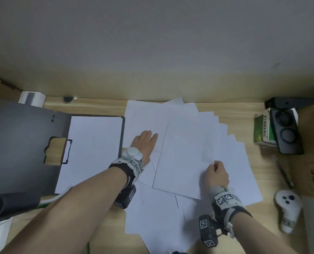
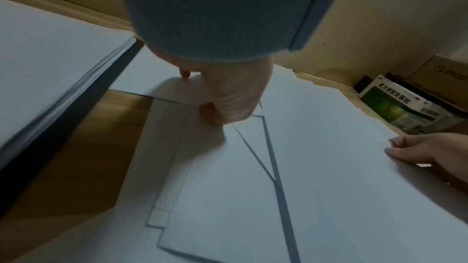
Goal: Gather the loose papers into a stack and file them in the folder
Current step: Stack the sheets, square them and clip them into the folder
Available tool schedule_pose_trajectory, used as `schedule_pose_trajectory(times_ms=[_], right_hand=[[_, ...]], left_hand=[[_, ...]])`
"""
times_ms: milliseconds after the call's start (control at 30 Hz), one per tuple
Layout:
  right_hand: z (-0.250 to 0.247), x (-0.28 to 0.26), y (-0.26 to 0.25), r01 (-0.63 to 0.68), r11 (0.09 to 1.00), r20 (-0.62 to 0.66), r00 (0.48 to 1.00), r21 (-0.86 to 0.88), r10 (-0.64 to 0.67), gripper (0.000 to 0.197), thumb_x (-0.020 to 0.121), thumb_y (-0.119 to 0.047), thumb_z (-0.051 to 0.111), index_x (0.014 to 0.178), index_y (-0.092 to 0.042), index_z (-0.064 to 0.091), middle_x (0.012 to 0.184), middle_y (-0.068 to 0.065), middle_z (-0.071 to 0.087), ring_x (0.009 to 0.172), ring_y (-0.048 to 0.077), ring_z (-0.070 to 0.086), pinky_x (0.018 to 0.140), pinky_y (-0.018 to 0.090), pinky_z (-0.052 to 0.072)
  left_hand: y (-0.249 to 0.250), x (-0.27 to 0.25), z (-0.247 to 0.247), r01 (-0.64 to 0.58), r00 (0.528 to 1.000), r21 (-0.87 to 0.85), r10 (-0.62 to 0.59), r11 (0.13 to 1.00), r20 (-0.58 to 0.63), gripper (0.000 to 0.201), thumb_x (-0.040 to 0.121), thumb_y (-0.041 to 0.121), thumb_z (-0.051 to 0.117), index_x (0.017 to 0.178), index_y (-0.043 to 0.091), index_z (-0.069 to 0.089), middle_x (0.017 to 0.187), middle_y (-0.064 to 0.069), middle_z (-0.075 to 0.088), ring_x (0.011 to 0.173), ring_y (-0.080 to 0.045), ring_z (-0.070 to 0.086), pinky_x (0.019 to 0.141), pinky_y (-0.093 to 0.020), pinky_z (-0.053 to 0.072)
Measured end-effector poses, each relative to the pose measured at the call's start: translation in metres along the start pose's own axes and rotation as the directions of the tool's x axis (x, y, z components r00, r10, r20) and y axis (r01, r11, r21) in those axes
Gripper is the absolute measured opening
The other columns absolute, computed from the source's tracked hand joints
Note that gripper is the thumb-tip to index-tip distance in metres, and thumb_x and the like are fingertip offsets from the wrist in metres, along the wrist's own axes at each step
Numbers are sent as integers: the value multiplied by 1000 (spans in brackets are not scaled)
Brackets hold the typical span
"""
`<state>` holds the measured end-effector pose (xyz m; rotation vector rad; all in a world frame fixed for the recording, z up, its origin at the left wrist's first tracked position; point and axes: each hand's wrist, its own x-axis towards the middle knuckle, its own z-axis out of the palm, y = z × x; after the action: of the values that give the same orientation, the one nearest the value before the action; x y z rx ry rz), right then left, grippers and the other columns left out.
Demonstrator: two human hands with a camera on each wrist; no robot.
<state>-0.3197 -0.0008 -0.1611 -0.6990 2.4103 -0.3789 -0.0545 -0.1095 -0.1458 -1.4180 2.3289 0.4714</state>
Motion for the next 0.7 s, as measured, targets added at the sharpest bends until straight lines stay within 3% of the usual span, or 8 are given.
schedule_pose_trajectory(times_ms=[167,333,500,700], right_hand=[[-6,-1,0,-16,1000,36,999,-7,16,16,96,-19,41,103,-14,55,87,9,56,78,30,49,72,33,36],[-6,-5,2,18,999,58,998,-36,-16,16,96,-18,39,100,-11,53,86,10,58,77,31,52,69,33,37],[-9,-3,0,28,999,91,996,-26,-25,15,96,-18,39,97,-9,52,86,12,59,78,33,53,68,34,38],[-13,-1,1,70,997,126,989,20,-72,13,97,-15,40,95,-8,51,86,10,57,77,30,49,67,32,33]], left_hand=[[9,1,0,22,1000,68,-22,997,1,102,60,4,68,147,13,18,133,-10,36,121,-29,38,92,-39,42],[9,-10,-3,16,998,103,-23,995,59,108,67,13,70,152,18,3,147,-13,19,138,-32,21,107,-43,34],[14,-9,-10,21,997,127,-30,992,70,104,68,-1,66,152,14,5,146,-15,24,136,-35,24,99,-44,41],[11,-9,-16,-10,995,118,-2,993,96,103,69,3,65,152,17,3,146,-13,23,135,-35,23,96,-40,44]])
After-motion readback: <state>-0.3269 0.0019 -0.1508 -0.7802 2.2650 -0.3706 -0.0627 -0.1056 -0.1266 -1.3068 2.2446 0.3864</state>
